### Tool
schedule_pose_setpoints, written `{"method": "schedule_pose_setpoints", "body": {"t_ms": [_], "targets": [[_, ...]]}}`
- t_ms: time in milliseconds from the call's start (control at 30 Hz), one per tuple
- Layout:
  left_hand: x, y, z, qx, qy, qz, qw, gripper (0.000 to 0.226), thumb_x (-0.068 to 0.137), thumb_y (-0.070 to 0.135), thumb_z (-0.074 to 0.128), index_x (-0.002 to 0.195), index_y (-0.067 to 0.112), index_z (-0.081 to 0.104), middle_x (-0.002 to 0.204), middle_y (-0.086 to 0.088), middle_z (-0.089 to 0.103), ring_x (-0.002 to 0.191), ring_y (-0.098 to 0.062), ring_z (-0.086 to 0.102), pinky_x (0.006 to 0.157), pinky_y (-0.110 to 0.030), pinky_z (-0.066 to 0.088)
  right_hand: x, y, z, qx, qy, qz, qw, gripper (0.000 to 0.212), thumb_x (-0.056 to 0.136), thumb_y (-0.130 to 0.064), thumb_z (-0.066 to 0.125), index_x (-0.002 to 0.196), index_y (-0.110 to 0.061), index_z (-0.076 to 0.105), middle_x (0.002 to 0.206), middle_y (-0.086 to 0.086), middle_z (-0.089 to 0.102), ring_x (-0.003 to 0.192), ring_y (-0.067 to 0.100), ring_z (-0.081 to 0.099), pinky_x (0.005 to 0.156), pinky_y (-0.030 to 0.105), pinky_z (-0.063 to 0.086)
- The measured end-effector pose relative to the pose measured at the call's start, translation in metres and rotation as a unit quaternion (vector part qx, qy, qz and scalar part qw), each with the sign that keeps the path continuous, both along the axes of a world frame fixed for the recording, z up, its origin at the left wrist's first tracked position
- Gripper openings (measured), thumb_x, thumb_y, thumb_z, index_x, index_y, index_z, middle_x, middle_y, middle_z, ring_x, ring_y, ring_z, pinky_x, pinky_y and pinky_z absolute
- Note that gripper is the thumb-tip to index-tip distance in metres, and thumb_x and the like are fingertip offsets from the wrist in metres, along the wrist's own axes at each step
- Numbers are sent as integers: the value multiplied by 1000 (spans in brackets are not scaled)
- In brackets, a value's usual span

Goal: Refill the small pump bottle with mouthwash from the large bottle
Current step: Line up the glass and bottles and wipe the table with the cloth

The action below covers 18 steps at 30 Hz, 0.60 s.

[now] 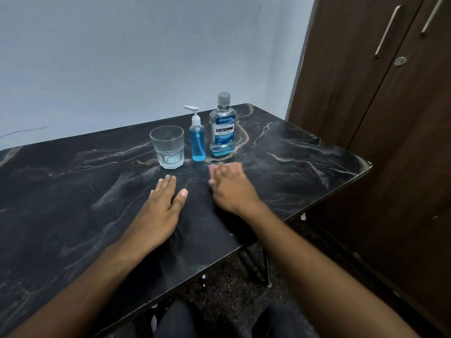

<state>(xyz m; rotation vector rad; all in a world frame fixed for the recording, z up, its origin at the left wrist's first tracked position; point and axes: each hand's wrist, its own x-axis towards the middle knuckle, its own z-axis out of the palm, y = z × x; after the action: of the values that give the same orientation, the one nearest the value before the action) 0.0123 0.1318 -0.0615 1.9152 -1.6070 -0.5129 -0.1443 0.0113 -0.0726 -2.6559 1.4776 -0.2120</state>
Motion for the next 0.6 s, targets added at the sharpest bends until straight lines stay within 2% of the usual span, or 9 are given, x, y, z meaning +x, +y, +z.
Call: {"method": "schedule_pose_setpoints", "body": {"t_ms": [67, 133, 200, 233, 333, 467, 533, 600], "targets": [[-5, -6, 1, -15, -2, 16, 1000, 60, 108, 37, 32, 161, 13, 17, 170, 0, 7, 156, -8, -2, 122, -24, -4, 34, 39, -4, -40, -4, 118, 992, 58, 106, -30, 29, 159, -8, 23, 166, 14, 24, 155, 25, 17, 126, 47, 9], [-5, -8, 3, -37, 1, 44, 998, 58, 108, 36, 32, 160, 13, 21, 170, 0, 9, 156, -9, -2, 124, -26, -4, 55, 67, -7, -71, -9, 213, 974, 65, 105, -29, 35, 161, -7, 10, 169, 15, 13, 156, 26, 9, 126, 46, 6], [-1, -6, 6, -48, 7, 55, 997, 59, 107, 41, 31, 160, 15, 24, 170, 2, 10, 156, -7, -1, 124, -27, -2, 57, 73, -5, -73, 10, 257, 964, 68, 104, -26, 38, 160, -4, 6, 169, 17, 3, 157, 26, -2, 127, 43, 0], [3, -5, 6, -48, 4, 53, 997, 59, 107, 41, 31, 160, 15, 24, 170, 1, 10, 156, -8, -1, 125, -28, -2, 52, 69, -3, -56, 10, 263, 963, 65, 105, -24, 38, 160, -4, 10, 169, 17, 7, 157, 27, 0, 127, 41, 0], [9, -2, 6, -23, -7, 47, 999, 61, 107, 43, 33, 160, 15, 23, 170, 1, 10, 156, -10, -1, 126, -30, 0, 21, 40, 7, -1, -27, 200, 979, 52, 108, -25, 36, 157, -7, 30, 164, 16, 30, 153, 30, 22, 126, 37, 10], [7, 6, 4, 16, -3, 27, 1000, 65, 105, 50, 34, 161, 21, 19, 170, 5, 10, 156, -7, 0, 124, -29, 2, -54, -14, 13, 21, -12, 7, 1000, 56, 110, -33, 27, 161, -11, 17, 170, 8, 13, 157, 20, 8, 126, 33, 0], [7, 8, 4, 21, -11, 19, 1000, 64, 105, 49, 34, 161, 25, 17, 169, 6, 9, 156, -7, -1, 124, -29, 2, -68, -20, 10, 22, 14, -31, 999, 58, 111, -33, 25, 161, -6, 14, 170, 10, 11, 157, 20, 6, 127, 36, 0], [8, 8, 5, 11, -7, 22, 1000, 62, 105, 47, 34, 161, 25, 17, 170, 5, 8, 156, -7, -1, 124, -29, 2, -57, -9, 5, 21, 12, -21, 999, 59, 110, -34, 25, 160, -4, 15, 169, 12, 12, 157, 21, 7, 128, 38, 0]]}}
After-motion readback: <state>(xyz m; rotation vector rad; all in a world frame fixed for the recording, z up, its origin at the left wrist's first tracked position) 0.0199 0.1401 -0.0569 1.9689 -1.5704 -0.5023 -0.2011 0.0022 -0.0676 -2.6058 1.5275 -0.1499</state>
